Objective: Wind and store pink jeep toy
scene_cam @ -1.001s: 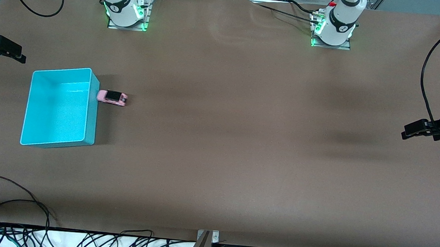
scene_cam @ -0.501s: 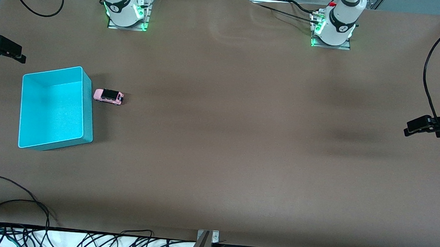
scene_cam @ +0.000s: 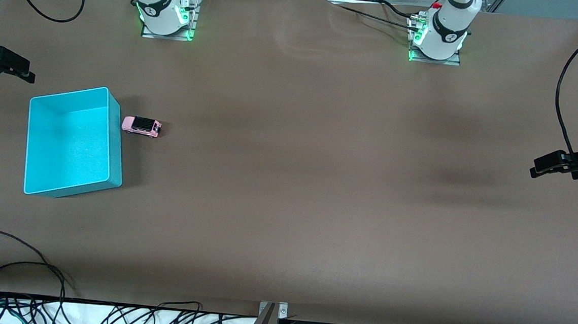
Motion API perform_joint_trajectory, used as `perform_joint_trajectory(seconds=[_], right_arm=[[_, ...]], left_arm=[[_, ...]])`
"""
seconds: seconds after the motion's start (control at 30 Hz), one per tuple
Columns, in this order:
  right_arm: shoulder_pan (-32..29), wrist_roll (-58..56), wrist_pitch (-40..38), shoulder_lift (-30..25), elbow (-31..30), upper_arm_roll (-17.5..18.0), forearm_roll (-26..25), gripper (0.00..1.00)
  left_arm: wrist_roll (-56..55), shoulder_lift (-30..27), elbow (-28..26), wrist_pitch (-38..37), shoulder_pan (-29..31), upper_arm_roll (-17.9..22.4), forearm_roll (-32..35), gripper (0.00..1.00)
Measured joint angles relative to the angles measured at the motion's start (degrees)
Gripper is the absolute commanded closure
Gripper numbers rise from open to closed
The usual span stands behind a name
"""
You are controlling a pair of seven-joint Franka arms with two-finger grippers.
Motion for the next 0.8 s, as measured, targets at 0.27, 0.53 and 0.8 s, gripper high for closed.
perform_joint_trajectory(seconds=[0.27,0.53,0.8], right_arm=[[0.68,-0.02,0.01,0.26,0.0,0.33,0.0,0.0],[1.73,0.19,0.22,0.46,0.0,0.59,0.0,0.0],[1.71,4.15,1.06,1.37,0.0,0.49,0.0,0.0]], left_arm=[[0.0,0.0,0.0,0.0,-0.07,-0.02,0.0,0.0],[0.0,-0.01,0.0,0.0,-0.33,-0.54,0.0,0.0],[-0.04,-0.02,0.0,0.0,-0.42,-2.52,0.14,0.0]])
